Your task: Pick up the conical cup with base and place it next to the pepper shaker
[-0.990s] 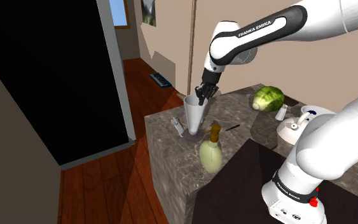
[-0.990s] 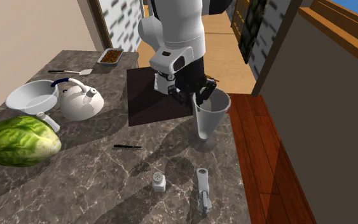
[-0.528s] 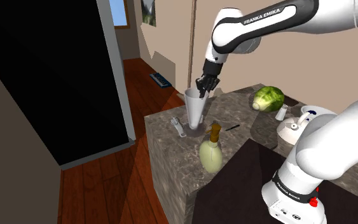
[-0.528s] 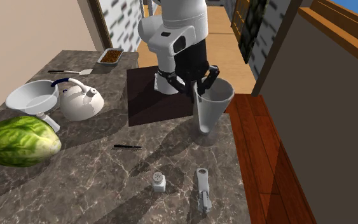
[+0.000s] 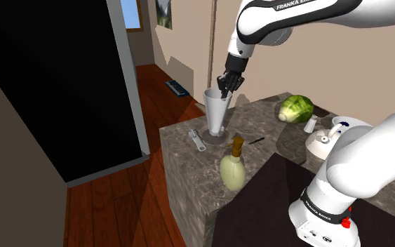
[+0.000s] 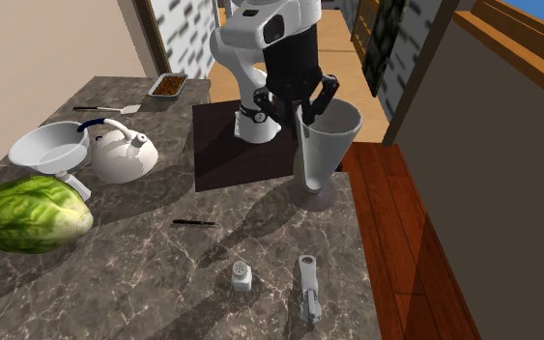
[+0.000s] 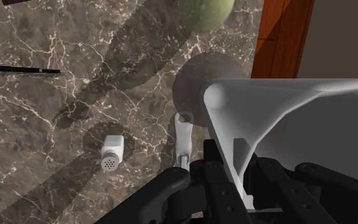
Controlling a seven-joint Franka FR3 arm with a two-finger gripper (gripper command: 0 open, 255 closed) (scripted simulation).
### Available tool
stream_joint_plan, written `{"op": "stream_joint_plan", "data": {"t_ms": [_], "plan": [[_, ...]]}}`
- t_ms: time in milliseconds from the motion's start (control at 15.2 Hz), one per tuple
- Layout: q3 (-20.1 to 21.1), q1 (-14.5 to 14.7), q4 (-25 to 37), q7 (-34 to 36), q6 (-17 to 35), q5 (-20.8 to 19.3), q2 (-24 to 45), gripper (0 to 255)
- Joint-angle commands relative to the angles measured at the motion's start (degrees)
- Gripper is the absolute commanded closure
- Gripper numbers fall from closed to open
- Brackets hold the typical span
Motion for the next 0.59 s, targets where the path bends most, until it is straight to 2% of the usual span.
{"op": "stream_joint_plan", "data": {"t_ms": [0,528], "plan": [[-0.13,-0.09,1.54,0.07,-1.60,-0.15,-0.08,255],[-0.12,-0.11,7.39,1.03,-7.72,-0.48,-0.41,255]]}}
